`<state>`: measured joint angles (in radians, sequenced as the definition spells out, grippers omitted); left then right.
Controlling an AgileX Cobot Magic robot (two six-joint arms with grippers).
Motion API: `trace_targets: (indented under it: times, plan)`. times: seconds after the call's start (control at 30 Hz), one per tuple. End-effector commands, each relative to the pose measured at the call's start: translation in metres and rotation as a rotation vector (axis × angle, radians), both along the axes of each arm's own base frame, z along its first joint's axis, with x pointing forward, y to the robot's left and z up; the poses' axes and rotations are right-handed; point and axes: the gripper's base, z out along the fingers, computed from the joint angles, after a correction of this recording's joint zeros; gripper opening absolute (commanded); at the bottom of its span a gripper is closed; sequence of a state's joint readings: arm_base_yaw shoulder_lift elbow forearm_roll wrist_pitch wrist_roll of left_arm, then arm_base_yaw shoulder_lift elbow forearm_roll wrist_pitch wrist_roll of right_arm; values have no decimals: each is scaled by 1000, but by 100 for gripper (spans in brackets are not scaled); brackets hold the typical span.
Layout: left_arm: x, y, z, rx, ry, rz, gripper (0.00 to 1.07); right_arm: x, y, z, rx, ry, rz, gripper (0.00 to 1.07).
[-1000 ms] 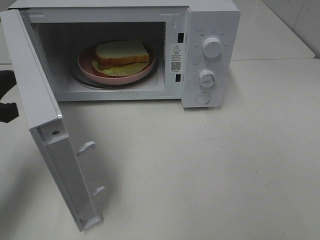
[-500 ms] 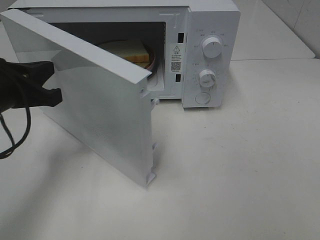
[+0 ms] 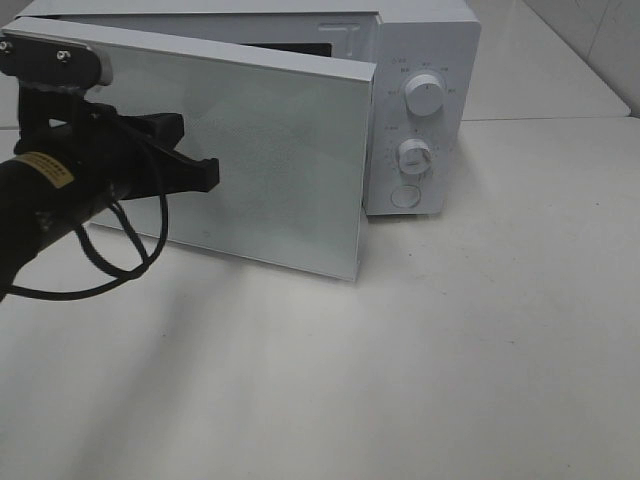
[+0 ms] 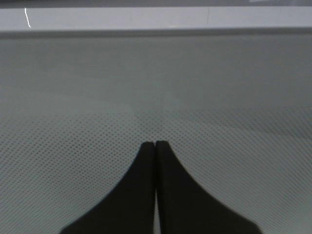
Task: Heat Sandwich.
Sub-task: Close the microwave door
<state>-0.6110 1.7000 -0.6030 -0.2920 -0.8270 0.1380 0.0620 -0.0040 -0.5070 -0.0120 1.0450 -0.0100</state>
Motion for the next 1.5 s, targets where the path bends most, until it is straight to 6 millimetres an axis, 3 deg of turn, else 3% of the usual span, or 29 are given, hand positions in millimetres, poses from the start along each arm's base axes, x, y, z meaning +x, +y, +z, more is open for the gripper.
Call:
trace_targets:
  times: [0.03, 0.47, 0.8, 1.5]
  plan:
    - [4, -9, 4, -3, -24, 20, 0, -3, -1, 0, -1, -36, -9, 76]
    - [32, -59, 6, -17, -49, 72, 0, -3, -1, 0, -1, -36, -9, 76]
    - [55, -80, 7, -63, -46, 87, 0, -3, -1, 0, -1, -36, -9, 76]
    - [83, -100, 9, -57, -46, 109, 0, -3, -1, 0, 0, -36, -10, 76]
